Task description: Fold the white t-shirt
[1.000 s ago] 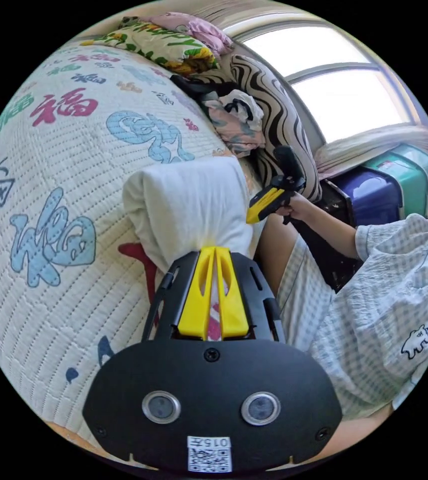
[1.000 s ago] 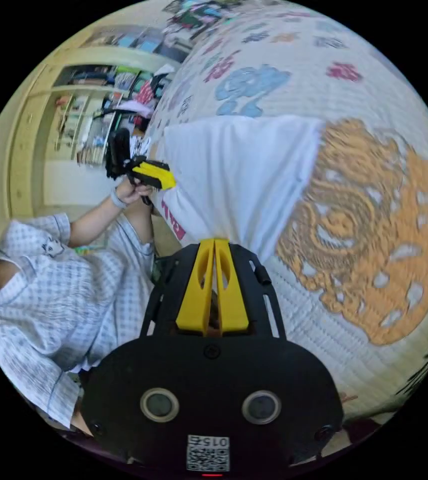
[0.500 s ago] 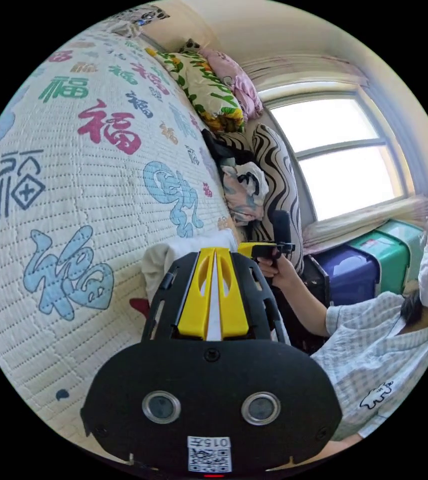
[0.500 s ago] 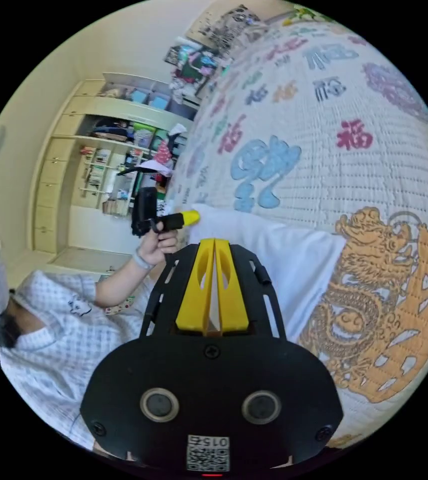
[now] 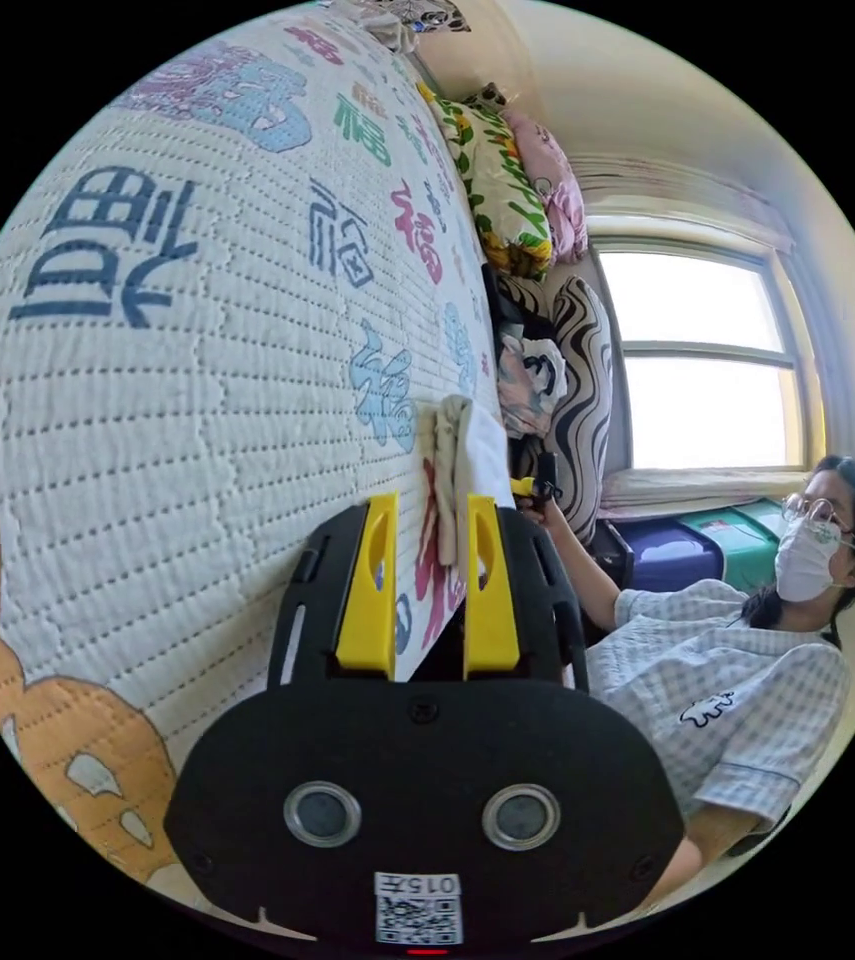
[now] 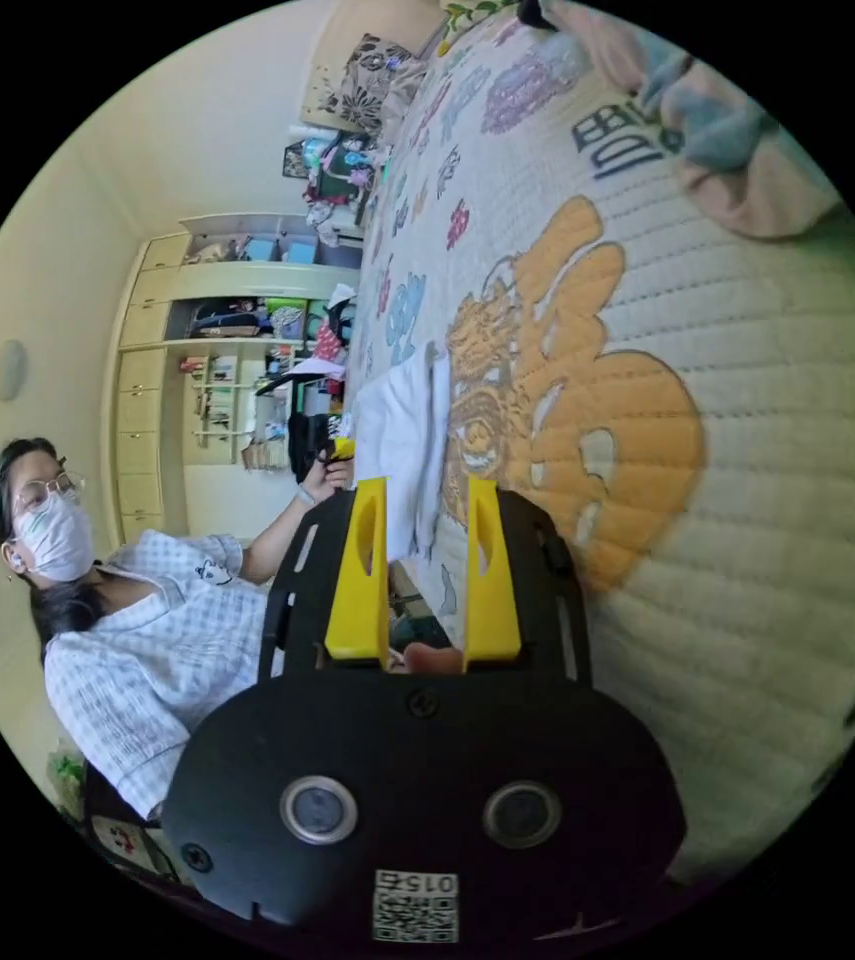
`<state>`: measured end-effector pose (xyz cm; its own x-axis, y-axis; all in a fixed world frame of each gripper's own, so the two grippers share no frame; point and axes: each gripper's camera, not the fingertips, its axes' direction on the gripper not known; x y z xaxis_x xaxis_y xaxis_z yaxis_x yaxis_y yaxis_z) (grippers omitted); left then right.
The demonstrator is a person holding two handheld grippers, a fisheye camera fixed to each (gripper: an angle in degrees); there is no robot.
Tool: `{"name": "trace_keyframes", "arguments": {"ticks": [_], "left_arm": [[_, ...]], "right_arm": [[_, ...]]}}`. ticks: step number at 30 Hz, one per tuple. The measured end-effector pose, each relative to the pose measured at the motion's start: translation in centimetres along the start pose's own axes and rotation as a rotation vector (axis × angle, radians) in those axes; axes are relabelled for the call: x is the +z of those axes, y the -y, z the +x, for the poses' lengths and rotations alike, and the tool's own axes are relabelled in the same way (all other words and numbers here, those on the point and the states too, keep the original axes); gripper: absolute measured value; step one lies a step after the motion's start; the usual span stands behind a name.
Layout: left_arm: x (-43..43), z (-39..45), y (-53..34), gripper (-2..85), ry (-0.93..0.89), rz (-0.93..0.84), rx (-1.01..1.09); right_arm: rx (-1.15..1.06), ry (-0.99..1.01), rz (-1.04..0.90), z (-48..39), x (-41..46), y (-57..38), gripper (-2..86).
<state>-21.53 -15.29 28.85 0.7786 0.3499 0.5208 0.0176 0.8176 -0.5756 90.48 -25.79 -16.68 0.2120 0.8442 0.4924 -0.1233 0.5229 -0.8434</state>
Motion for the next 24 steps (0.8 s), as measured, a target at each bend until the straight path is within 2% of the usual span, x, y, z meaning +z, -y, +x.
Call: {"name": "trace_keyframes", "arguments": {"ticks": [4, 7, 12, 18, 24], "left_arm": [[1.0, 2.5, 2.3, 11.0, -0.082, -0.085, 0.060], [3.2, 4.9, 4.3, 9.6, -0.176, -0.161, 0.098], [0.9, 7.6, 5.0, 6.0, -0.186, -0.198, 0.091], [-10.8, 14.1, 1.5, 5.4, -0.215, -0.104, 0.162], [-33.3, 19.3, -7.1, 5.3, -0.127, 0.150, 0.174]], "right_arm": [[-0.068, 0.148, -0.096, 0.8, 5.6, 3.8, 11.5], [-0.097, 0.184, -0.173, 0.6, 9.8, 6.4, 9.4], [-0.064, 0.162, -0.154, 0.1, 12.8, 7.2, 5.0], [-0.172, 0.148, -0.190, -6.4, 18.3, 8.2, 4.3], [-0.365, 0.225, -0.335, -18.4, 33.4, 13.1, 4.4]]}}
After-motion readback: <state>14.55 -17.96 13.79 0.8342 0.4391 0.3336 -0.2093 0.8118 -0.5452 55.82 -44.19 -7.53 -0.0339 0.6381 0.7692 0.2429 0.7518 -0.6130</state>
